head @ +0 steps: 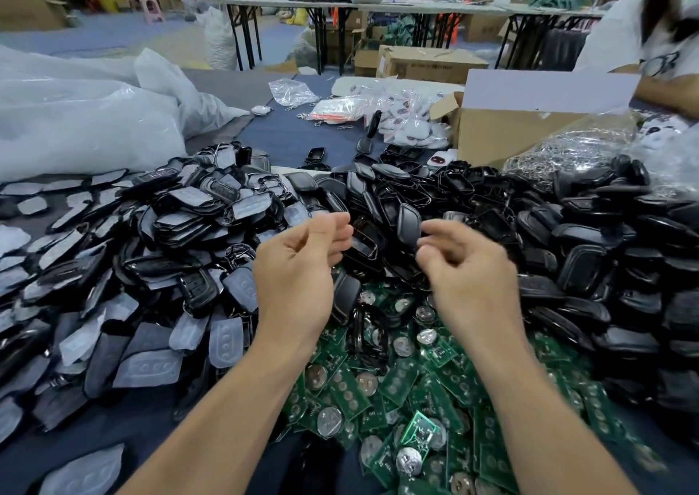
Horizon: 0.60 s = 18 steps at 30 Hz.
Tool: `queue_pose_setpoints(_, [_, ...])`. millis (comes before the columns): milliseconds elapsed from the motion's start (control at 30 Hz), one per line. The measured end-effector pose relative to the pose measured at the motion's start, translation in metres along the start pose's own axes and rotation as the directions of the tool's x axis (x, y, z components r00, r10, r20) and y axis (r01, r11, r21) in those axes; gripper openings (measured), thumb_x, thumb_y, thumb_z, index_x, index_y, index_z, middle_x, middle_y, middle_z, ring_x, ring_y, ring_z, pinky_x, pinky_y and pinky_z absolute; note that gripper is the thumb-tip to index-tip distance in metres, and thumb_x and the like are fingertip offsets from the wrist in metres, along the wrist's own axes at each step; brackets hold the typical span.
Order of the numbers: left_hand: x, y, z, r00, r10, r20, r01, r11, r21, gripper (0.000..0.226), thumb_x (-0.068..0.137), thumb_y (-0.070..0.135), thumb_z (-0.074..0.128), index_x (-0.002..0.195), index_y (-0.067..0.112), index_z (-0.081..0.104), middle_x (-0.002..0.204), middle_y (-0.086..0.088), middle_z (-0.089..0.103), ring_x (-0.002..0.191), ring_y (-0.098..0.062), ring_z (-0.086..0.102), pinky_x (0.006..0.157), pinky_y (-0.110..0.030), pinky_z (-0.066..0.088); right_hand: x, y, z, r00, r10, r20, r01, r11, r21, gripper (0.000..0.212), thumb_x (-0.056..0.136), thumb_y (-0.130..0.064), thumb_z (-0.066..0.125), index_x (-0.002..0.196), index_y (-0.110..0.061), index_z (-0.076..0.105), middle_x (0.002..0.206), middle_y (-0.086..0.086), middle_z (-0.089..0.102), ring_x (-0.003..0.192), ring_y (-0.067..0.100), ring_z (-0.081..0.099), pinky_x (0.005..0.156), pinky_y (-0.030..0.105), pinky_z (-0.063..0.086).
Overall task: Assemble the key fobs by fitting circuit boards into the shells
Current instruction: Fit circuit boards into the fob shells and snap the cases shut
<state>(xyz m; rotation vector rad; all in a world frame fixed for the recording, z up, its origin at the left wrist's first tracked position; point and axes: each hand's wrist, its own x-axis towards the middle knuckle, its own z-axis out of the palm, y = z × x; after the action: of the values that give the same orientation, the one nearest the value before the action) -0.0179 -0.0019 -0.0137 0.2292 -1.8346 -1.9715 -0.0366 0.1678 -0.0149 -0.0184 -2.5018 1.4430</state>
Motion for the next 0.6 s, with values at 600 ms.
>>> queue_pose_setpoints(600, [-0.008,-0.003,-0.001,0.9,0.195,0.391,-0.385,0.778,0.497,0.068,0.081,0.014,0.088,0.119,0.064,0.063,0.116,0.04,0.067,0.111,0.014,0.062,0.091,-0.004,0.045,-0.007,-0.013,0.006,0.944,0.07,0.323,-0.242,0.811,0.532,0.032,0.103,-0.026,0.059,0.086,-0.012,0.081,0.078,0.006,0.077,0.062,0.014,0.063,0.06,0.028,0.048])
